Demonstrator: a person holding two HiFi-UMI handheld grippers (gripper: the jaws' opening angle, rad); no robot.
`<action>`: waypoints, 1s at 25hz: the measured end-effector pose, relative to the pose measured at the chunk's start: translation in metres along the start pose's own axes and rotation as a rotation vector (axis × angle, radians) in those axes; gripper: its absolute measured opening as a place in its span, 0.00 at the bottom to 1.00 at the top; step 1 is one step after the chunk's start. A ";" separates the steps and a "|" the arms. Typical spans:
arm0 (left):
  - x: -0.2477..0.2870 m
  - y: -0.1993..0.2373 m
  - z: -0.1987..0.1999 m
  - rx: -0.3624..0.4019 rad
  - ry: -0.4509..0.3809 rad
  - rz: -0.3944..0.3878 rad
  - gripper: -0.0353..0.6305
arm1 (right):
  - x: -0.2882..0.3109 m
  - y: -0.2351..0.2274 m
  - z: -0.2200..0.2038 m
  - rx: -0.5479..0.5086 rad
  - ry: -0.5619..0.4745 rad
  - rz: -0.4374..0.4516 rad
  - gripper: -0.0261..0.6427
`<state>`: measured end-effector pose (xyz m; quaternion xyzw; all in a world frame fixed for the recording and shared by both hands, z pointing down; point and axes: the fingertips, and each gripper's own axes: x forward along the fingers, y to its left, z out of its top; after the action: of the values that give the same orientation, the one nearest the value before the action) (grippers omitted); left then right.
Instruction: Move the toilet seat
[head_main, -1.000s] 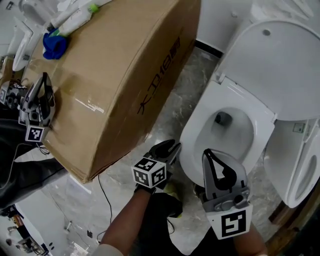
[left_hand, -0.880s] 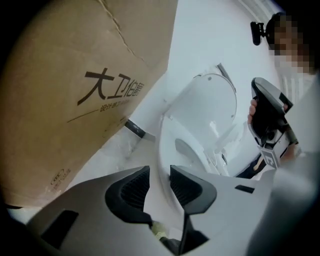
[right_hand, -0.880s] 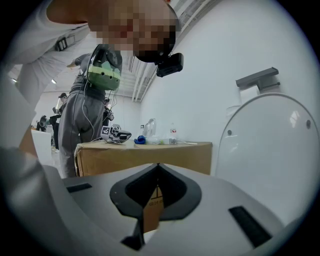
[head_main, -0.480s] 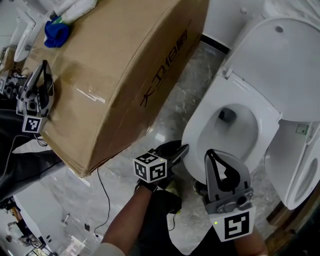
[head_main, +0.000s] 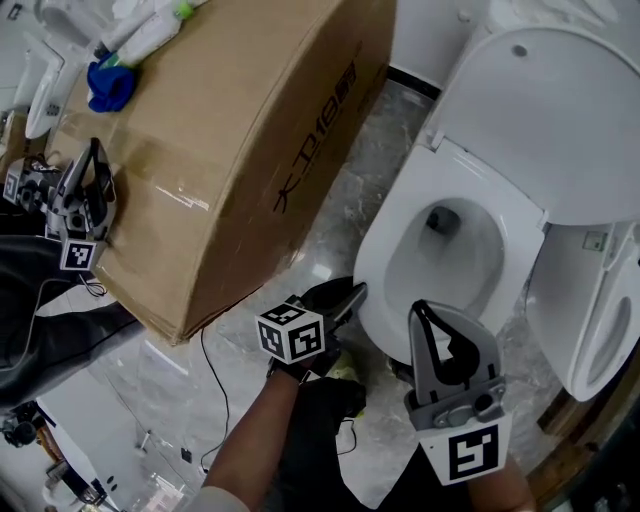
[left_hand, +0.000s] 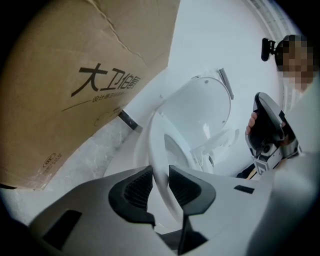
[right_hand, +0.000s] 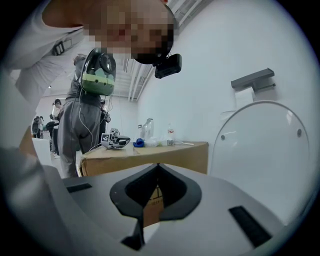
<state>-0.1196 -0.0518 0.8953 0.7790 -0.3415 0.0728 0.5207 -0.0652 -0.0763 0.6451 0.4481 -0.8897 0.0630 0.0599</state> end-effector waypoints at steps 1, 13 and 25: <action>-0.003 -0.005 0.003 -0.003 0.006 0.002 0.22 | -0.003 -0.002 0.007 0.002 0.001 -0.008 0.06; -0.034 -0.100 0.076 0.016 0.017 -0.029 0.27 | -0.034 -0.028 0.120 0.026 -0.018 -0.102 0.06; -0.034 -0.159 0.146 -0.162 -0.041 0.005 0.29 | -0.039 -0.058 0.194 0.025 -0.035 -0.146 0.06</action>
<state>-0.0846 -0.1263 0.6930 0.7347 -0.3588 0.0304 0.5750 -0.0057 -0.1121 0.4508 0.5134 -0.8548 0.0616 0.0430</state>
